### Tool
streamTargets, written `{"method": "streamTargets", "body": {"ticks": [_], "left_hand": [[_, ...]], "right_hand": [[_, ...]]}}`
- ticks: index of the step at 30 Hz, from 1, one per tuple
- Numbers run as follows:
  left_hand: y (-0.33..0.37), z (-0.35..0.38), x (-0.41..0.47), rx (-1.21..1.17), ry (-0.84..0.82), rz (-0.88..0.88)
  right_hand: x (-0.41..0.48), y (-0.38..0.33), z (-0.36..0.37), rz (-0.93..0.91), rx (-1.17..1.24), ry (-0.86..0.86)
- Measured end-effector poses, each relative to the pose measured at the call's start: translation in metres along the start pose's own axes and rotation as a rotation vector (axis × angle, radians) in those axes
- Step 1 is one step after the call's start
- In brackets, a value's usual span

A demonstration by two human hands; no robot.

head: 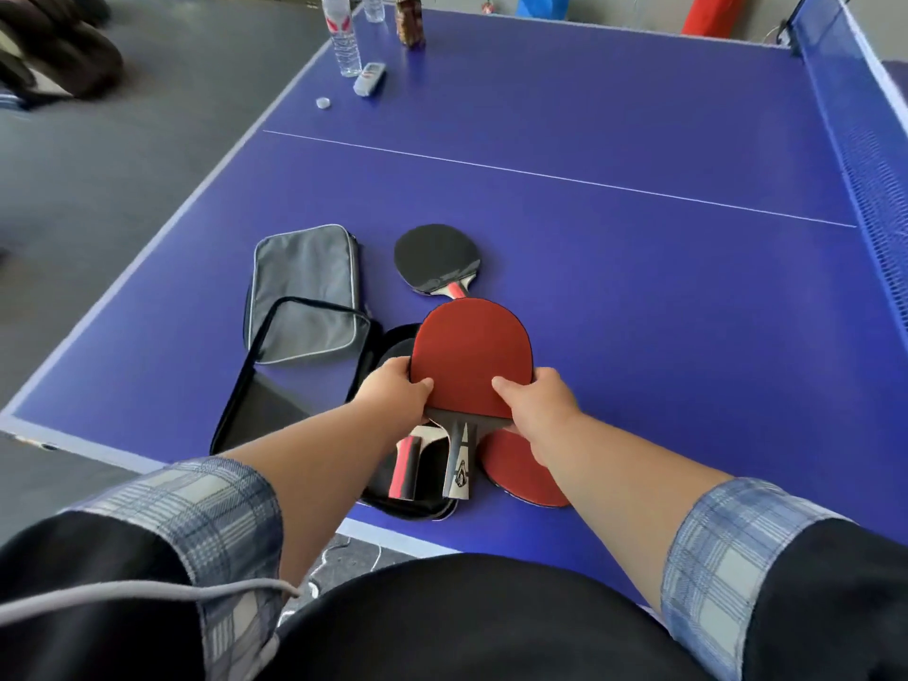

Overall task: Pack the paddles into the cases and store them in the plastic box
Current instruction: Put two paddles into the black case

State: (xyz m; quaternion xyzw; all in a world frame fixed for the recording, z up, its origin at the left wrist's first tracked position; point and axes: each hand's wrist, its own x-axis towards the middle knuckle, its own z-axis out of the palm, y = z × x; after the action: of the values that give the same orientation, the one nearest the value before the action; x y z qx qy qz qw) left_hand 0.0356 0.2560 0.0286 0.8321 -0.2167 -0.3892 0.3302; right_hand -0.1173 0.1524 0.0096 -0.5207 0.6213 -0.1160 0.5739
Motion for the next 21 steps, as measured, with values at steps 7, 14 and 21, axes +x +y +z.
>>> {"method": "streamTargets", "body": {"ticks": [7, 14, 21], "left_hand": [[-0.056, -0.06, 0.026, 0.302, 0.038, 0.024], [-0.062, -0.062, 0.056, 0.407, -0.034, 0.051], [-0.064, -0.052, 0.068, 0.482, -0.08, 0.123]], "right_hand": [[-0.029, 0.009, 0.084, 0.051, -0.068, 0.001], [-0.033, 0.02, 0.103, 0.125, -0.087, -0.012], [-0.023, 0.022, 0.102, 0.099, -0.225, -0.006]]}}
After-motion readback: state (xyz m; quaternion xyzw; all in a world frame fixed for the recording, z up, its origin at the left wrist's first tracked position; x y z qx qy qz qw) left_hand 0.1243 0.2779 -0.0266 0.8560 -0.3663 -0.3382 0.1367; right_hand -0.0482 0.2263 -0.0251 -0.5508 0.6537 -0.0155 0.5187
